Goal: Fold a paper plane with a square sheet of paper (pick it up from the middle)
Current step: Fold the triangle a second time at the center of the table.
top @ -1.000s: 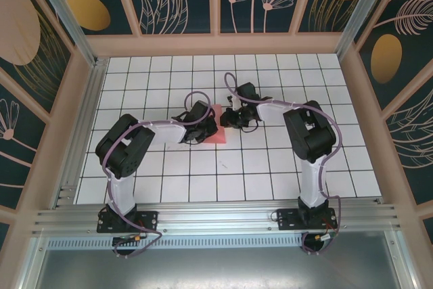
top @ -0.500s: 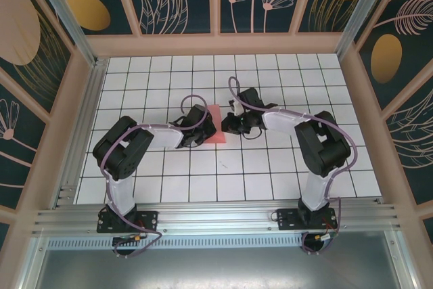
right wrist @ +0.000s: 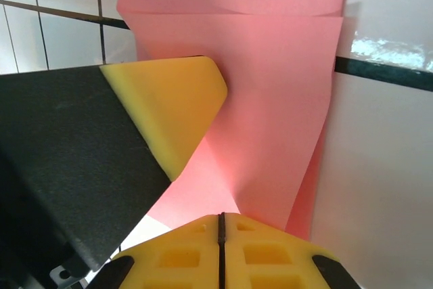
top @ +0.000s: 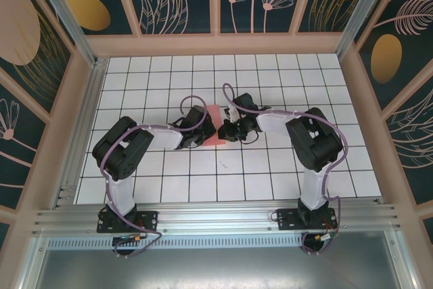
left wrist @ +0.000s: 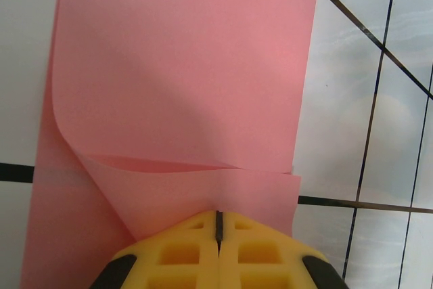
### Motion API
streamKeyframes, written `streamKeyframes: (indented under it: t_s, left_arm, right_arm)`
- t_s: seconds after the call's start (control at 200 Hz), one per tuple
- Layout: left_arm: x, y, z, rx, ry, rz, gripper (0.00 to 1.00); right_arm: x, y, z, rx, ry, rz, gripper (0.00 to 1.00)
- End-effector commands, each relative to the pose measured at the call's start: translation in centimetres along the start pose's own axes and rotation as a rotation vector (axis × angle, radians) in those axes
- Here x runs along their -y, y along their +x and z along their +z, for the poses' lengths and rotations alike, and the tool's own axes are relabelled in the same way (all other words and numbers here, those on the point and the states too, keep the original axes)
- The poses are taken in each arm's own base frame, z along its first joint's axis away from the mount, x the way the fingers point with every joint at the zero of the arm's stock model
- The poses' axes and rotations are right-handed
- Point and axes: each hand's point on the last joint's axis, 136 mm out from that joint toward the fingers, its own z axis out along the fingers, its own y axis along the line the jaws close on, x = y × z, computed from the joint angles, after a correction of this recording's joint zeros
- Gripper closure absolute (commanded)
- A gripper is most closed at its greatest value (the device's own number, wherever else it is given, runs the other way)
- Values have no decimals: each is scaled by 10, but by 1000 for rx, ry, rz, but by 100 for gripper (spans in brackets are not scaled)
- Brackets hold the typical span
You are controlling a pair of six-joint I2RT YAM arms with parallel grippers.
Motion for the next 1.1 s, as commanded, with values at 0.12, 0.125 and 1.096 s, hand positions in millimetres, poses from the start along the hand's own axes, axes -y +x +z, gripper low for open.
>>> streamKeyframes:
  t_s: [0.12, 0.125, 1.096]
  left_arm:
    - [-42, 19, -2, -54, -137, 3, 100]
    - [-42, 19, -2, -55, -136, 2, 100]
    - [-41, 19, 0, -57, -134, 12, 100]
  right_arm:
    - [14, 15, 9, -57, 23, 25, 92]
    - [14, 15, 9, -58, 25, 27, 92]
    - [33, 40, -29, -87, 72, 79, 93]
